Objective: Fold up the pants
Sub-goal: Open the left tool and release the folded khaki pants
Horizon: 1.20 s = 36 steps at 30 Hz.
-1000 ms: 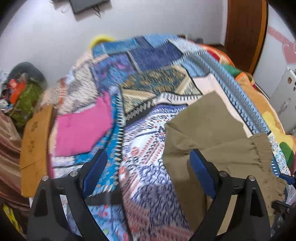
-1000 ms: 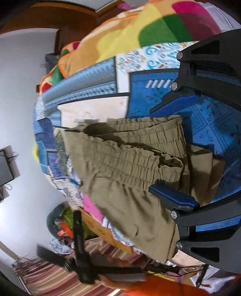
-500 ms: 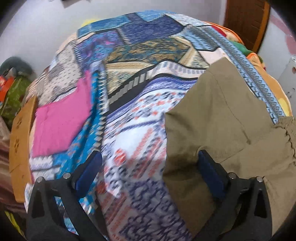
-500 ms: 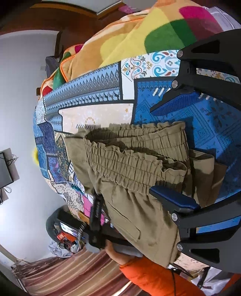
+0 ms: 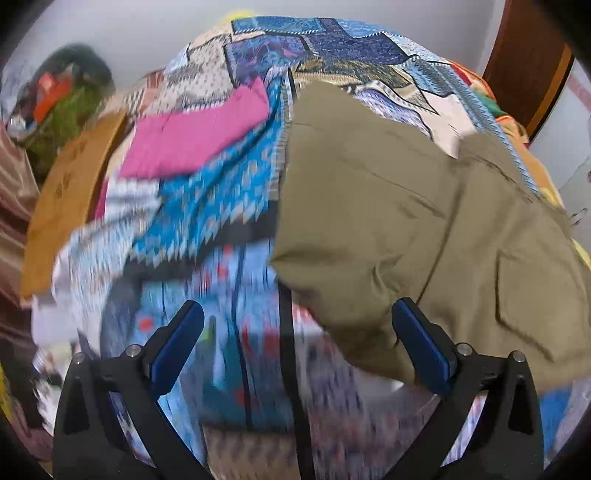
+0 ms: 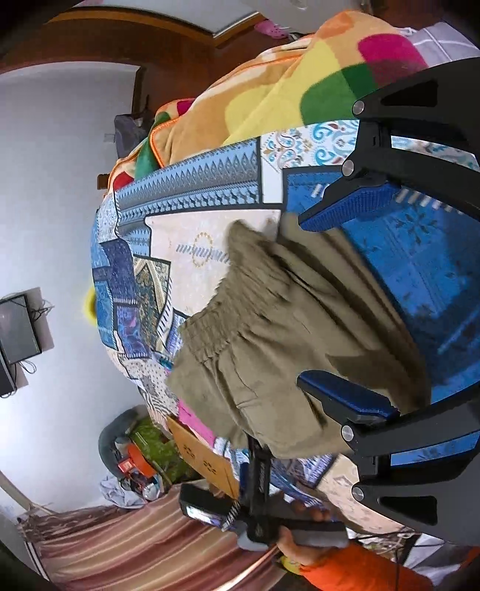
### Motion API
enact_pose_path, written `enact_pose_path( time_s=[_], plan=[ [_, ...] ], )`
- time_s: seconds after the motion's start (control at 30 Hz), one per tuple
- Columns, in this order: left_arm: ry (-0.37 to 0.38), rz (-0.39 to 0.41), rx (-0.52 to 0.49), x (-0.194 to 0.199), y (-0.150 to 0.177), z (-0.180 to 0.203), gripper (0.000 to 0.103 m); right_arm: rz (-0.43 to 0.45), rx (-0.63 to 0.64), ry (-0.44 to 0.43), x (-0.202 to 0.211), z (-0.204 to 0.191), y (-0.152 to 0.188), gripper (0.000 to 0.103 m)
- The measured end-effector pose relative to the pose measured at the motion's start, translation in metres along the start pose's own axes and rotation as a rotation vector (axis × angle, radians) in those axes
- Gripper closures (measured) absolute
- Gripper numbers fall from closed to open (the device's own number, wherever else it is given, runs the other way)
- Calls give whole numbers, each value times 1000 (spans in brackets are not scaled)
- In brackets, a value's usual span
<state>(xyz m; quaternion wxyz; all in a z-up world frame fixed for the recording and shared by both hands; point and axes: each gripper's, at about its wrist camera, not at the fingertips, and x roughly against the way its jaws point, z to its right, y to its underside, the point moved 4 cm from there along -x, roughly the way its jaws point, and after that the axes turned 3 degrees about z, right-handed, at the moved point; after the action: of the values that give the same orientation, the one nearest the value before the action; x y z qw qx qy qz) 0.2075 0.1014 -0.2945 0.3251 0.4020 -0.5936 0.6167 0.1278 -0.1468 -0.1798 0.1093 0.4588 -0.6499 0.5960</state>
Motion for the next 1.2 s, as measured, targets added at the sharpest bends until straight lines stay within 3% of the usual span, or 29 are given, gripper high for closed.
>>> enact_pose_path(
  time_s=[0.2, 0.27, 0.37, 0.43, 0.53, 0.6, 0.7, 0.83, 0.93, 1.03, 1.1, 1.2],
  plan=[
    [64, 16, 62, 27, 35, -2, 0, -42, 39, -11, -8, -8, 22, 29],
    [48, 54, 61, 38, 39, -6, 0, -72, 21, -14, -18, -2, 28, 29],
    [28, 114, 76, 57, 37, -18, 8, -99, -48, -74, -28, 8, 34, 39],
    [32, 171, 85, 71, 30, -26, 12, -94, -53, -69, -29, 10, 32, 43],
    [72, 217, 58, 84, 17, -28, 24, -89, -26, -48, -28, 8, 30, 48],
    [138, 196, 41, 81, 10, -23, 40, -90, -21, -44, -28, 8, 30, 49],
    [218, 130, 10, 64, 5, -8, 55, -90, -26, -42, -28, 9, 32, 49],
    [108, 16, -36, 23, 15, -3, 60, -93, -39, -35, -29, 14, 32, 49],
    [165, 18, 59, 21, 22, -22, 60, -94, -42, -43, -28, 15, 33, 48],
    [96, 10, 105, 21, 34, -46, 61, -93, -33, -44, -28, 14, 33, 48],
    [12, -15, 89, 19, 43, -56, 66, -92, -34, -43, -28, 14, 33, 48],
    [-20, -11, 102, 26, 48, -64, 66, -81, -31, -5, -26, 17, 33, 48]
  ],
)
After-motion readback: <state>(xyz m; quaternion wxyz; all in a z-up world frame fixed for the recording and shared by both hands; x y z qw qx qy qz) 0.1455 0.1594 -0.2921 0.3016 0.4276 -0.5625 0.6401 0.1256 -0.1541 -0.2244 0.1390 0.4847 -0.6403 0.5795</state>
